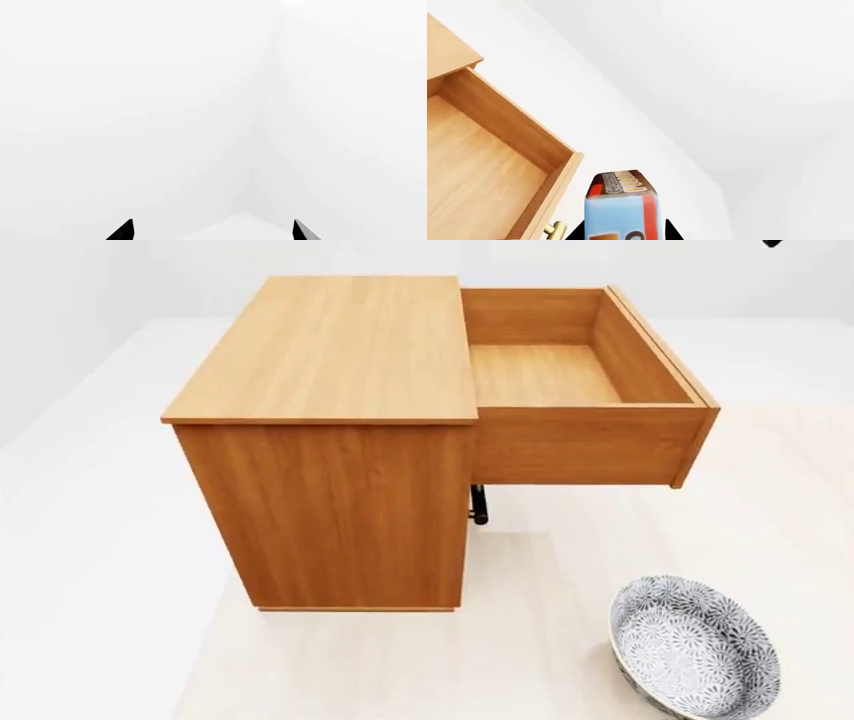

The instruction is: Put the chocolate pudding in the top drawer of the cabinet and close it.

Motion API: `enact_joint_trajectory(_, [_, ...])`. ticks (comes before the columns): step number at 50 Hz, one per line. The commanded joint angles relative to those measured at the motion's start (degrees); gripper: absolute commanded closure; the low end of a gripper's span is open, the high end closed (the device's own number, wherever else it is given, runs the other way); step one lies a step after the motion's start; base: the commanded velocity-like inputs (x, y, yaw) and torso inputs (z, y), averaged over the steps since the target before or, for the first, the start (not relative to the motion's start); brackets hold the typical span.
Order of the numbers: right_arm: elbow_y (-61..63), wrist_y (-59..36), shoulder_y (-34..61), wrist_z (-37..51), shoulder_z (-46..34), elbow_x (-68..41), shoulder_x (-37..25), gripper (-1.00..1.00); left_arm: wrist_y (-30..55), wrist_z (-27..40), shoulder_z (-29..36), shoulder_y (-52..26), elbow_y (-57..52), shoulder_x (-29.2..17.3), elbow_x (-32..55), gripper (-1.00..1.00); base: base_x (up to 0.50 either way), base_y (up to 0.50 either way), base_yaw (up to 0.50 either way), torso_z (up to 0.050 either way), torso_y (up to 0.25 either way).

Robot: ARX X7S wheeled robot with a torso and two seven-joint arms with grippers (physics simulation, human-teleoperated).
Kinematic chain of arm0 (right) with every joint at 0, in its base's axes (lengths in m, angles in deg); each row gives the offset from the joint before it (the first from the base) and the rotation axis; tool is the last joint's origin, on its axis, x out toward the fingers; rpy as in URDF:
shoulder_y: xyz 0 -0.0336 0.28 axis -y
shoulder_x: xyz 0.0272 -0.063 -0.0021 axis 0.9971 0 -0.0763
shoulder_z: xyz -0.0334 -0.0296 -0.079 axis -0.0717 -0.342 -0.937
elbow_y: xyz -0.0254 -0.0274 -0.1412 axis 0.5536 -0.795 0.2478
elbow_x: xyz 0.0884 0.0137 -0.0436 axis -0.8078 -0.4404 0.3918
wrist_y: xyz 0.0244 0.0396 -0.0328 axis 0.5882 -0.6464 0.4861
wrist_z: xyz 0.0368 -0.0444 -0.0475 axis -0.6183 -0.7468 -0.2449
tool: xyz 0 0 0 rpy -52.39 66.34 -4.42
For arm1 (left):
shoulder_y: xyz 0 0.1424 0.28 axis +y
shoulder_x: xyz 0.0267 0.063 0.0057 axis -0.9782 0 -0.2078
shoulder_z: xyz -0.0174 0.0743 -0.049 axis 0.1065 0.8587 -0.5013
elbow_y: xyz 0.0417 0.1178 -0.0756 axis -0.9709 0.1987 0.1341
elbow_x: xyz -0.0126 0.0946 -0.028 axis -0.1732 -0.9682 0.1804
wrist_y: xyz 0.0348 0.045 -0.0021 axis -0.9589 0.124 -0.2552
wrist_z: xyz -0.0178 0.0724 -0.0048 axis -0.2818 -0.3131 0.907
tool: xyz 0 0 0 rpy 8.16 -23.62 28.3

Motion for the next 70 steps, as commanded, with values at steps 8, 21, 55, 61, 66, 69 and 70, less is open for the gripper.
enact_joint_trajectory(8, [-2.60, 6.72, -2.57, 2.15, 1.95, -2.71, 3.97, 1.00, 1.40, -2.20, -1.91, 8.53, -9.21, 0.20, 2.40, -1.00, 0.00, 0.00, 0.00, 0.000, 0.000])
enact_joint_trajectory(21, [-2.61, 8.50, -4.44, 1.92, 3.31, -2.75, 5.28, 1.00, 2.13, -5.42, -0.83, 15.67, -17.02, 3.31, 5.86, -1.00, 0.00, 0.00, 0.00, 0.000, 0.000])
enact_joint_trajectory(55, [-2.61, 10.61, -9.61, 5.37, 6.71, -2.44, 6.39, 1.00, 3.07, -6.96, -5.99, 31.60, -31.14, 6.32, 10.85, -1.00, 0.00, 0.00, 0.00, 0.000, 0.000])
enact_joint_trajectory(61, [-2.62, 10.33, -10.60, 6.17, 7.08, -2.44, 6.12, 1.00, 3.01, -6.74, -6.34, 33.37, -32.10, 6.81, 10.88, -1.00, 0.00, 0.00, 0.00, 0.000, 0.000])
enact_joint_trajectory(66, [-2.62, 10.48, -11.41, 6.65, 7.58, -2.50, 6.19, 1.00, 2.69, -6.62, -6.33, 34.48, -32.46, 7.26, 10.73, -1.00, 0.00, 0.00, 0.00, 0.000, 0.000])
enact_joint_trajectory(69, [-2.62, 10.49, -11.87, 6.87, 7.87, -2.51, 6.26, 1.00, 2.41, -6.56, -6.31, 34.89, -32.37, 7.44, 10.57, -1.00, 0.00, 0.00, 0.00, 0.000, 0.000])
enact_joint_trajectory(70, [-2.62, 10.48, -12.05, 6.94, 7.94, -2.49, 6.30, 1.00, 2.37, -6.51, -6.37, 35.02, -32.39, 7.49, 10.55, -1.00, 0.00, 0.00, 0.00, 0.000, 0.000])
